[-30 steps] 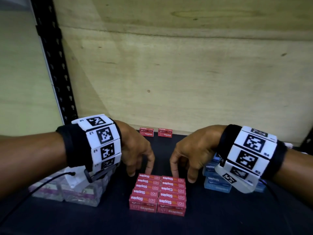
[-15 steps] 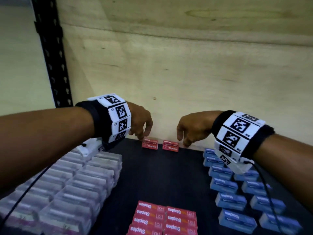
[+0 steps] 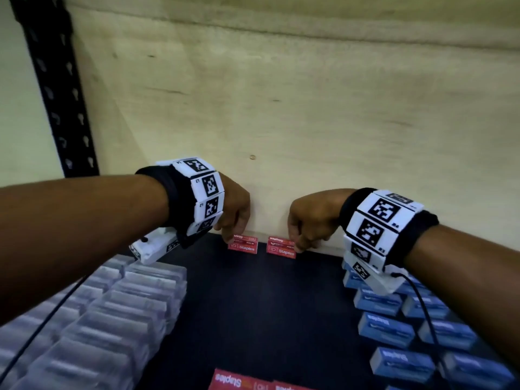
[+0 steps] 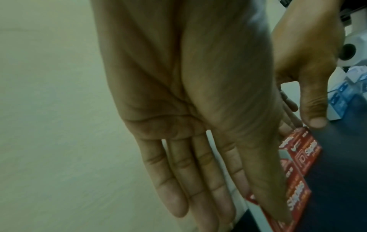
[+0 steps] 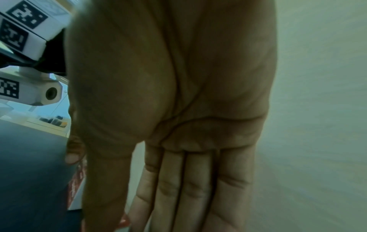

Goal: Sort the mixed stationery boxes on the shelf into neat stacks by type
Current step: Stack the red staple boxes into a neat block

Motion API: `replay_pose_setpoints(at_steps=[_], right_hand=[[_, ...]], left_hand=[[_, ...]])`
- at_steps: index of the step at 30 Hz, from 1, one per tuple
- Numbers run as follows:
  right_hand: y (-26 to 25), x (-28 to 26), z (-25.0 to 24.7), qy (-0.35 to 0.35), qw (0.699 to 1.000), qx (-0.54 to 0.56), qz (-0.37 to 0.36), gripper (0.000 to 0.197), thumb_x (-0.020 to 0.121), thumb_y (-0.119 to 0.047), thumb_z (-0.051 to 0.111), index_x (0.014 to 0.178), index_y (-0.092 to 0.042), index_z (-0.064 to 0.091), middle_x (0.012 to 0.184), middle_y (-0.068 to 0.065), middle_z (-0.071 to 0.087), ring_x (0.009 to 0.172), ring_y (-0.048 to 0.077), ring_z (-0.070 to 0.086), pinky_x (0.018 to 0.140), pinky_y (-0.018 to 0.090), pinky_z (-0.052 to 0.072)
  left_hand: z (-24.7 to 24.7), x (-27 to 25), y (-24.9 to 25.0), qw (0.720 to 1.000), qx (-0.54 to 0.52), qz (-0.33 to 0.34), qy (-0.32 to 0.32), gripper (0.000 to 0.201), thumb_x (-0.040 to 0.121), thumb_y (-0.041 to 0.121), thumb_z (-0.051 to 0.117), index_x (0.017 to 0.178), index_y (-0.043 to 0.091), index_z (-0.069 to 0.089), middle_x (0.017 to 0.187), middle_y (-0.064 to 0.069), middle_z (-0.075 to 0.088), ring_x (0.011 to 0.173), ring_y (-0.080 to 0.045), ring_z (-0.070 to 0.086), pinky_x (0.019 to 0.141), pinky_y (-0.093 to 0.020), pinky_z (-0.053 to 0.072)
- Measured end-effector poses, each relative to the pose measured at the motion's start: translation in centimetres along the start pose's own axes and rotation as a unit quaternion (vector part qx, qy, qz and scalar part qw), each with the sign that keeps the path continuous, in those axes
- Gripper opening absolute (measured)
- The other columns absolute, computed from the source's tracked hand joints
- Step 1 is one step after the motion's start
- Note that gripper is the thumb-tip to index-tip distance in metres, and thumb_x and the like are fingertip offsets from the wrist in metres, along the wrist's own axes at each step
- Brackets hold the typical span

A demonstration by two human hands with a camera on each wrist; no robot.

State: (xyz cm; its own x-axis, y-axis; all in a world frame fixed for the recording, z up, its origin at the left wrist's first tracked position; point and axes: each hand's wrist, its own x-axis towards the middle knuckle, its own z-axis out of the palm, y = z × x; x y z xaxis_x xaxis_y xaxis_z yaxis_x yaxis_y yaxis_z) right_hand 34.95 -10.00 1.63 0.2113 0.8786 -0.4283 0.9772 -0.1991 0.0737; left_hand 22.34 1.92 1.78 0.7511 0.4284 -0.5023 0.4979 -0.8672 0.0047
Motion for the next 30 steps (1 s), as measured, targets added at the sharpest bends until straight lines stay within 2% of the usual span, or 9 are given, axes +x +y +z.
replay_pose_setpoints(at_steps=[3,7,10,12,15,18,25,27,30], right_hand=[[0.0,0.0,0.1,0.019,1.0,0.0,0.001,0.015,0.088,-0.01,0.07,0.103,-0.008,0.073,0.056,-0.009,0.057,0.05,0.003,0.05,0.047,0.015,0.044],[0.1,-0.2,0.4,0.027,0.999,0.022,0.004,0.005,0.084,-0.018,0.075,0.089,-0.017,0.074,0.061,-0.007,0.064,0.058,0.009,0.057,0.062,0.024,0.05],[0.0,-1.1,0.8,0.011,1.0,0.023,0.002,0.006,0.083,-0.023,0.077,0.083,-0.021,0.07,0.083,0.003,0.074,0.071,0.016,0.063,0.075,0.031,0.055],[-0.1,-2.0,1.2,-0.009,1.0,0.03,-0.003,0.006,0.083,-0.023,0.076,0.08,-0.022,0.071,0.094,0.005,0.077,0.083,0.021,0.069,0.083,0.033,0.056],[-0.3,-3.7,2.0,-0.041,0.998,0.053,-0.012,0.011,0.082,-0.016,0.075,0.074,-0.022,0.07,0.102,0.008,0.076,0.1,0.028,0.069,0.089,0.039,0.055],[-0.9,-5.6,3.0,-0.058,0.996,0.06,-0.018,0.007,0.083,-0.019,0.077,0.081,-0.021,0.071,0.106,0.009,0.075,0.096,0.023,0.068,0.088,0.035,0.055],[-2.9,-10.3,4.5,-0.064,0.996,0.061,-0.033,0.019,0.081,-0.026,0.079,0.098,-0.021,0.074,0.084,-0.013,0.069,0.083,0.006,0.061,0.095,0.033,0.052],[-3.4,-11.2,4.8,-0.066,0.995,0.06,-0.036,0.02,0.082,-0.027,0.079,0.1,-0.02,0.073,0.083,-0.013,0.068,0.083,0.006,0.06,0.095,0.033,0.052],[-4.1,-12.3,5.0,-0.067,0.995,0.049,-0.046,0.02,0.082,-0.028,0.078,0.1,-0.021,0.073,0.08,-0.016,0.065,0.078,0.002,0.058,0.092,0.03,0.051]], left_hand=[[0.0,-0.1,0.8,1.0,0.02,0.004,0.024,0.024,0.084,0.002,0.071,0.107,0.007,0.069,0.092,-0.007,0.071,0.078,-0.008,0.062,0.071,-0.018,0.048],[0.3,-0.4,1.3,1.0,0.001,0.008,0.021,0.023,0.083,0.002,0.07,0.106,0.005,0.071,0.079,0.004,0.066,0.064,0.002,0.057,0.059,-0.008,0.045],[0.8,-1.3,2.1,0.999,-0.035,0.02,-0.005,0.013,0.083,0.006,0.072,0.095,0.01,0.072,0.081,0.002,0.068,0.076,-0.006,0.061,0.068,-0.014,0.048],[1.1,-2.1,2.8,0.998,-0.036,0.037,-0.045,0.012,0.081,0.005,0.074,0.085,0.016,0.07,0.076,0.008,0.069,0.077,-0.002,0.062,0.075,-0.017,0.049],[1.8,-3.6,3.9,0.996,-0.043,0.035,-0.067,0.015,0.08,0.008,0.075,0.094,0.013,0.072,0.072,0.016,0.068,0.074,0.005,0.06,0.072,-0.012,0.048],[2.7,-5.3,5.0,0.996,-0.035,0.029,-0.074,0.023,0.078,0.015,0.079,0.101,0.012,0.074,0.076,0.015,0.068,0.086,0.0,0.059,0.085,-0.022,0.048],[4.8,-9.2,7.0,0.997,-0.02,0.022,-0.076,0.023,0.07,0.027,0.085,0.092,0.023,0.078,0.084,0.02,0.071,0.079,0.011,0.06,0.079,-0.018,0.046],[5.3,-10.0,7.4,0.996,-0.014,0.031,-0.078,0.021,0.07,0.026,0.085,0.09,0.024,0.078,0.079,0.023,0.07,0.069,0.019,0.057,0.073,-0.015,0.043],[5.8,-11.0,7.7,0.996,-0.006,0.035,-0.078,0.022,0.07,0.027,0.085,0.091,0.025,0.078,0.078,0.024,0.07,0.066,0.021,0.055,0.077,-0.016,0.043]])
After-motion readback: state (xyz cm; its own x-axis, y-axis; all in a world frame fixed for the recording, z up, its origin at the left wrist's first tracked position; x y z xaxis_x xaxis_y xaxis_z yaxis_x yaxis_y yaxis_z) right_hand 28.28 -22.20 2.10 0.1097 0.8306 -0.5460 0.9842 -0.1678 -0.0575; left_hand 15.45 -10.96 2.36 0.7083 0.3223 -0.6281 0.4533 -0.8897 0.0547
